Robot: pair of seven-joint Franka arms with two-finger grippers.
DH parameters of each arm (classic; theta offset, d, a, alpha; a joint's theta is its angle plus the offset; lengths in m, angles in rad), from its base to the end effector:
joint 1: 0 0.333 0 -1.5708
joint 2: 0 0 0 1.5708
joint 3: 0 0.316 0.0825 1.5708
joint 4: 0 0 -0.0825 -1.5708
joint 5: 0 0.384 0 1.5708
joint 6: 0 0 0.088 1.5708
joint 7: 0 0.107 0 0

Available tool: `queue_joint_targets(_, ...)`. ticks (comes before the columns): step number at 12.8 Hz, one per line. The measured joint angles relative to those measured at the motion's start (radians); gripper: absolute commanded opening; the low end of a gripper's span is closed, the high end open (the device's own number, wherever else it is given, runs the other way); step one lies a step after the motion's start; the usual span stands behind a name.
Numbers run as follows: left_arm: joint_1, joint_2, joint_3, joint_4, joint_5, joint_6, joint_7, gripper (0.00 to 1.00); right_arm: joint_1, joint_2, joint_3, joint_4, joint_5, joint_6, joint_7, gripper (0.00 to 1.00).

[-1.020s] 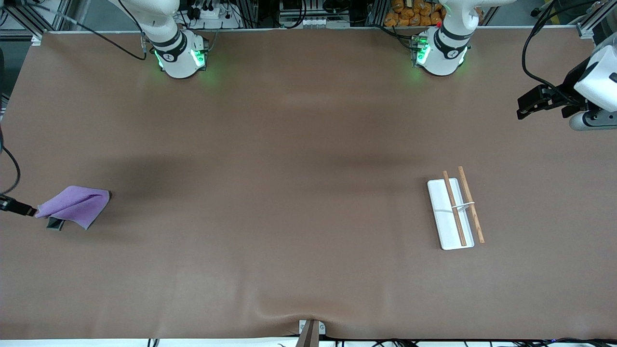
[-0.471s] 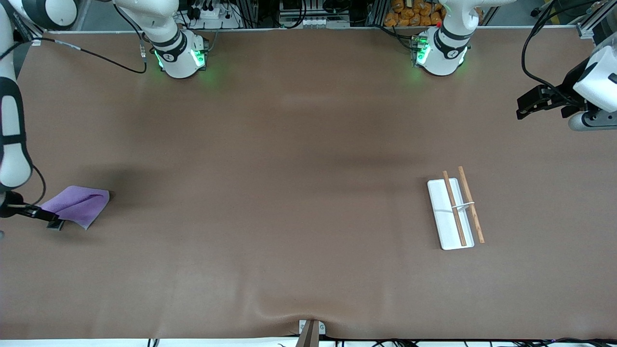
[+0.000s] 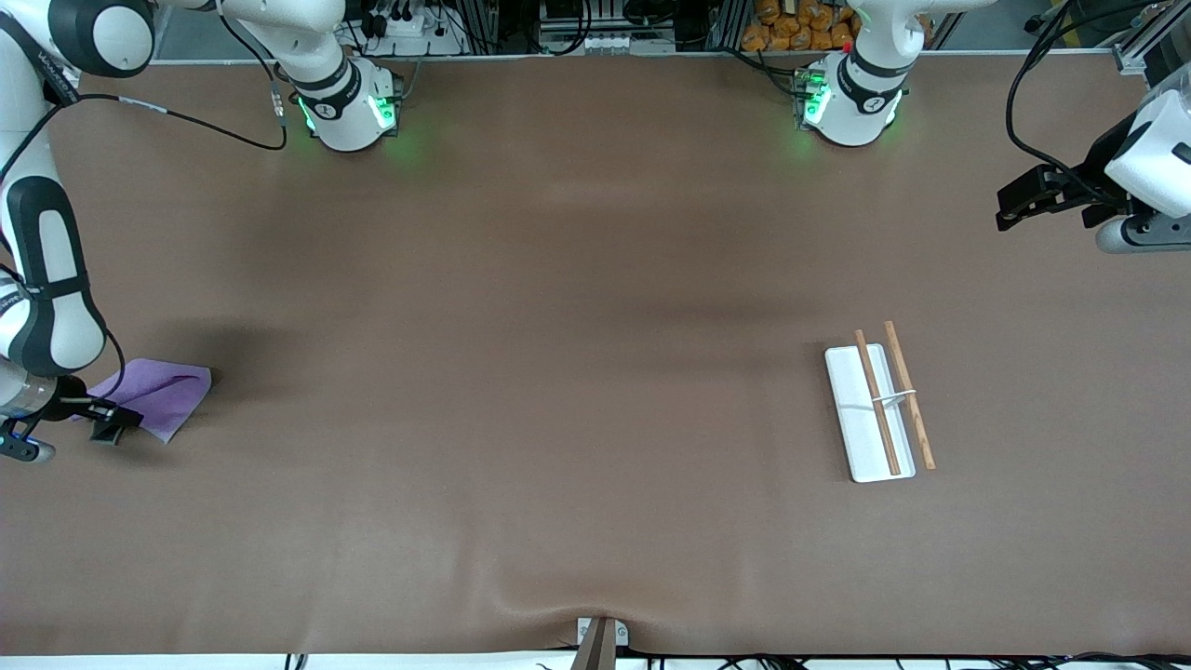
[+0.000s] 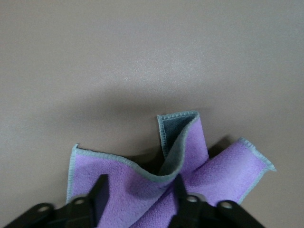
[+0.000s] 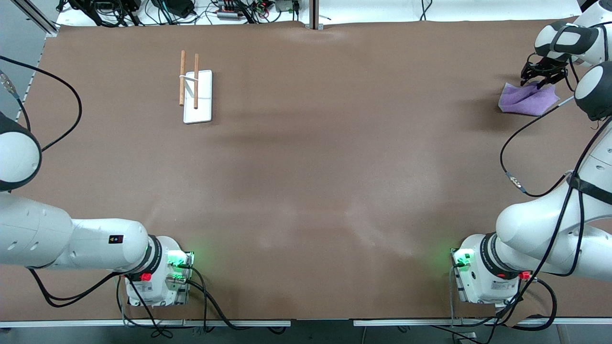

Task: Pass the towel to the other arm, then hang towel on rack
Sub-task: 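Lower the right gripper and grasp the purple towel's corner, then lift the towel with the right gripper toward the table middle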

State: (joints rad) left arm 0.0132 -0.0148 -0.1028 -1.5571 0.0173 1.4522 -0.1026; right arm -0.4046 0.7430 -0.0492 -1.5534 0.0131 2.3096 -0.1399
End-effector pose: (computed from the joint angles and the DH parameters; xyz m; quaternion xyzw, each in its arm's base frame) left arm 0.5353 -0.0465 0.6291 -0.9989 -0.0072 0.0440 0.0137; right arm 0.6369 -0.3047 0.2115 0.9880 -0.1541 0.0033 0.0133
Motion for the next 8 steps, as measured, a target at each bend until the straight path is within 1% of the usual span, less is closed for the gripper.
queue_joint_targets(2,0.0,0.0,0.0,-0.005,0.0,0.0,0.0,1.0,0.0,0.0,0.0,-0.001,0.0,0.0,-0.004,0.01)
queue_joint_targets(6,0.0,0.0,0.0,-0.012,0.0,0.001,0.0,1.0,0.0,0.0,0.003,-0.001,0.001,0.0,-0.031,0.0)
queue_joint_targets(8,0.0,0.0,0.0,-0.015,0.0,0.001,0.0,1.0,0.002,-0.006,0.016,0.008,0.001,-0.015,-0.037,0.0)
